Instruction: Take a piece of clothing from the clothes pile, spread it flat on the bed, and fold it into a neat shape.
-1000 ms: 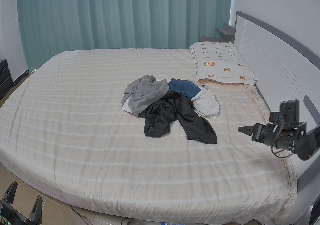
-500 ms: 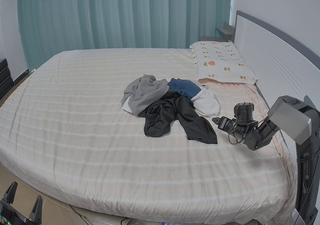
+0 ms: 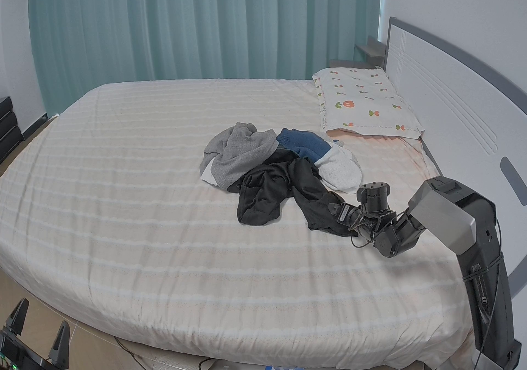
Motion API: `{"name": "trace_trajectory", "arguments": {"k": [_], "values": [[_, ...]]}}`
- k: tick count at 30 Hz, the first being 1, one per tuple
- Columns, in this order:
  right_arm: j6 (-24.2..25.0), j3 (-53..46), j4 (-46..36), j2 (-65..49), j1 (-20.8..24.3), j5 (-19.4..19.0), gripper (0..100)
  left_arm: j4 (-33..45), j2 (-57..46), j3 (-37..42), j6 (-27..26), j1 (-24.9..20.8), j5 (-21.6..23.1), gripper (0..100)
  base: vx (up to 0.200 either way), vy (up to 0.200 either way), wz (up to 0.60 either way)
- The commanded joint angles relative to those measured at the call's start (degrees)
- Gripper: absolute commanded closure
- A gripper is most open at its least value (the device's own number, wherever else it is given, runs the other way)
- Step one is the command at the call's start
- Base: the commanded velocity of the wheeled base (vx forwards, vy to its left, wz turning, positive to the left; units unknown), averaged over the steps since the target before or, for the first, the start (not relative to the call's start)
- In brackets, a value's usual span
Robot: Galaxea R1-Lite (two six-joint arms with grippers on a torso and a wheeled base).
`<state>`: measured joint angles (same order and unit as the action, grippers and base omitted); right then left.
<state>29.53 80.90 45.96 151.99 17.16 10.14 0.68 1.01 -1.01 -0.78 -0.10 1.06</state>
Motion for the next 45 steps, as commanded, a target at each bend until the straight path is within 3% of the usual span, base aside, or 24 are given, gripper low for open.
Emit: {"name": "trace_trajectory", "arguments": {"k": [1,12,13,19,25,34,40,45], "values": [[-1.8,0.7,0.4,0.3,1.0,0.1,0,0.0,-1.0,0.9,0.0,0.0,0.0,0,0.0,0.0,0.0],[-5.0,-0.2,1.8,1.2,3.1,0.6,0,0.0,-1.0,0.9,0.0,0.0,0.0,0,0.0,0.0,0.0],[-6.2,-0.3,2.1,1.5,3.1,0.6,100,0.0,-1.0,0.8,0.0,0.0,0.0,0,0.0,0.0,0.0],[-7.6,-1.5,5.1,1.8,3.1,0.4,100,0.0,-1.0,0.9,0.0,0.0,0.0,0,0.0,0.0,0.0],[-6.8,-6.8,14.5,-0.6,3.0,-0.7,100,0.0,-1.0,0.8,0.0,0.0,0.0,0,0.0,0.0,0.0],[0.2,-33.0,28.2,-18.0,3.3,-11.5,100,0.0,-1.0,0.8,0.0,0.0,0.0,0,0.0,0.0,0.0],[5.2,-46.4,33.5,-28.9,3.0,-12.4,100,0.0,-1.0,0.9,-0.1,0.0,0.0,0,0.0,0.0,0.0],[8.8,-53.2,33.0,-40.8,4.2,-13.3,100,0.0,-1.0,0.9,0.0,0.0,0.0,0,0.0,0.0,0.0]]}}
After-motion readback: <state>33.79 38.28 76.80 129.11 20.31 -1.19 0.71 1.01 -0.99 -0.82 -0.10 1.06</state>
